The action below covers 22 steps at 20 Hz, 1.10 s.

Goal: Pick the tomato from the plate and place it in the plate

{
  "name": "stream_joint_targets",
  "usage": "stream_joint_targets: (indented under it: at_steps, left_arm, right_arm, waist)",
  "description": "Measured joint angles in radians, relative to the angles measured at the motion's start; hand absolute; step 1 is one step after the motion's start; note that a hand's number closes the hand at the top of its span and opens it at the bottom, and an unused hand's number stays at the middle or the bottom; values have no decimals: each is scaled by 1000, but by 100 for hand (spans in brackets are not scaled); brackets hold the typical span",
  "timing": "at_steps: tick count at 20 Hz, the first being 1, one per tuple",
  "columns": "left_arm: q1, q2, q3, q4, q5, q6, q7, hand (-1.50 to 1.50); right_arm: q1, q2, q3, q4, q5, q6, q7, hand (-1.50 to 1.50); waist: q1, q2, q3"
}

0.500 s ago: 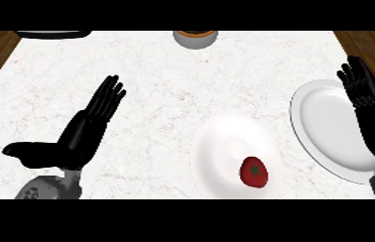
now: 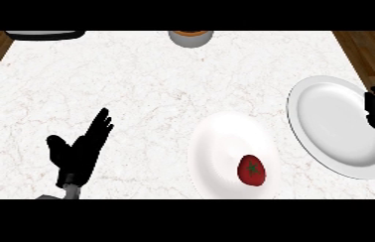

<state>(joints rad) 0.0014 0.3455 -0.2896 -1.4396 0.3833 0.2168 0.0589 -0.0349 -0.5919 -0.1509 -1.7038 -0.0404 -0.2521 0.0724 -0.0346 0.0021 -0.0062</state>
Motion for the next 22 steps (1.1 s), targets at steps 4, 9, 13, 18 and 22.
stream_joint_targets:
  at_steps: [4, 9, 13, 18, 22]
  left_arm:
    - [-1, -7, 10, 19, 3, 4, 21, 0]
    - [-14, -30, 6, 3, -21, 20, 78, 0]
    - [-14, -30, 14, 4, -28, 9, 82, 0]
    - [-19, -44, 6, -1, -42, 19, 88, 0]
    - [-21, -50, -2, -13, -56, 26, 103, 0]
  right_arm:
    - [121, 126, -19, -82, 55, -151, -63, -150]
    - [303, 205, -5, -243, 96, -162, -118, -150]
    - [405, 140, 7, -351, 146, -91, -29, -150]
    - [490, 9, 70, -454, 229, 45, 155, -150]
    - [464, -54, 144, -555, 307, 124, 372, -150]
  waist:
    - [2, -6, 6]
    - [16, -7, 8]
    - [19, -7, 7]
    - [26, -5, 6]
    - [39, -3, 5]
